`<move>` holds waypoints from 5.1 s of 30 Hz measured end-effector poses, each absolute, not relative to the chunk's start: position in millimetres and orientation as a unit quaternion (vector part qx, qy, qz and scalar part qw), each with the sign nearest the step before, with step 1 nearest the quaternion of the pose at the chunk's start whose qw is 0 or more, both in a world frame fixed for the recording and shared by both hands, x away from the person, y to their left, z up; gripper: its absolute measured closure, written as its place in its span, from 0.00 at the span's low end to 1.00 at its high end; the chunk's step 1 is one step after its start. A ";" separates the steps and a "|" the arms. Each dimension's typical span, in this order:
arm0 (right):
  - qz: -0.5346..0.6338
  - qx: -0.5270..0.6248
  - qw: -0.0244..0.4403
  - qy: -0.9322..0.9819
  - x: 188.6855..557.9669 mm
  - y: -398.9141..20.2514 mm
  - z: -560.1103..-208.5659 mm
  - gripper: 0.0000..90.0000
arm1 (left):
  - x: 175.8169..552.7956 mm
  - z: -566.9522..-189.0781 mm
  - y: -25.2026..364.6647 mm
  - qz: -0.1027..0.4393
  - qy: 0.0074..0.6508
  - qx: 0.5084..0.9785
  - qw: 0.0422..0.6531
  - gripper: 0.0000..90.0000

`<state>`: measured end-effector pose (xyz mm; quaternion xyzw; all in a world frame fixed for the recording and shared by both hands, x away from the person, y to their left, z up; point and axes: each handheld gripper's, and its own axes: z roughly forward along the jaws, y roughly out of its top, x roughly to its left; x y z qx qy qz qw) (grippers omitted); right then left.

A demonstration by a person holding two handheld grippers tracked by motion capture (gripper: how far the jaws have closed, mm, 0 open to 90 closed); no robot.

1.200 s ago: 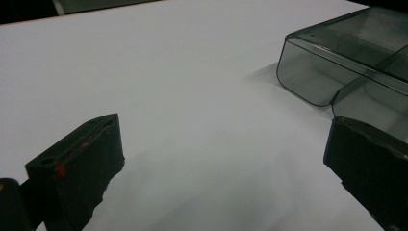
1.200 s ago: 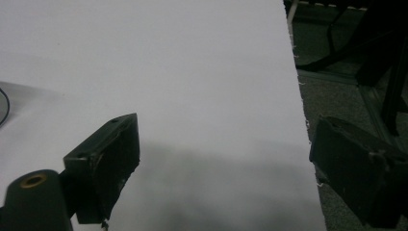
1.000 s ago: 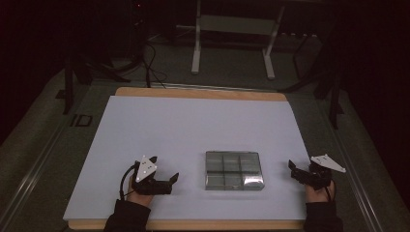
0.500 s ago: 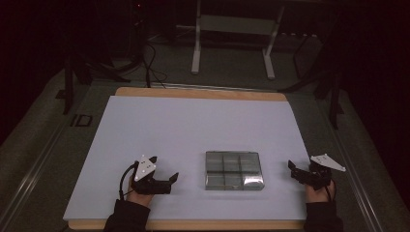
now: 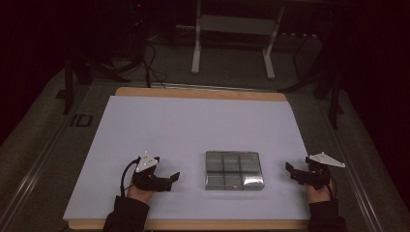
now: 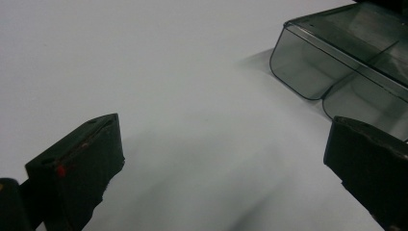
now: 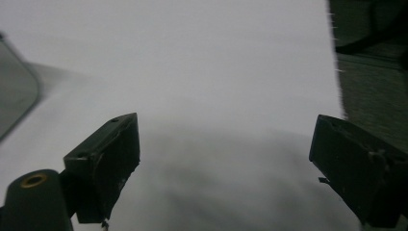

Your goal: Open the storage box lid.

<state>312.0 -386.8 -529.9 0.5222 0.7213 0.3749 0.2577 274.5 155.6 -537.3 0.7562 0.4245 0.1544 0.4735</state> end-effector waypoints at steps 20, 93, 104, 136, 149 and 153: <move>0.428 0.393 0.176 0.795 304.7 -359.6 -523.0 0.17 | 277.8 -523.6 109.5 0.128 0.332 0.812 0.462 0.04; 0.461 0.263 0.110 0.841 292.6 -324.0 -520.8 1.00 | 284.2 -520.8 70.0 0.085 0.244 0.852 0.456 1.00; 0.462 0.267 0.134 0.835 298.9 -320.1 -511.0 0.84 | 290.7 -514.4 67.9 0.125 0.264 0.838 0.461 0.75; 0.469 0.272 0.163 0.824 327.3 -310.0 -500.6 0.69 | 312.0 -505.9 60.2 0.168 0.276 0.817 0.478 0.71; 0.473 0.269 0.166 0.823 334.1 -306.1 -496.5 0.76 | 317.9 -504.7 56.0 0.180 0.281 0.809 0.484 0.81; 0.475 0.271 0.170 0.819 336.8 -305.1 -496.0 0.80 | 319.2 -504.5 55.7 0.189 0.286 0.802 0.490 0.84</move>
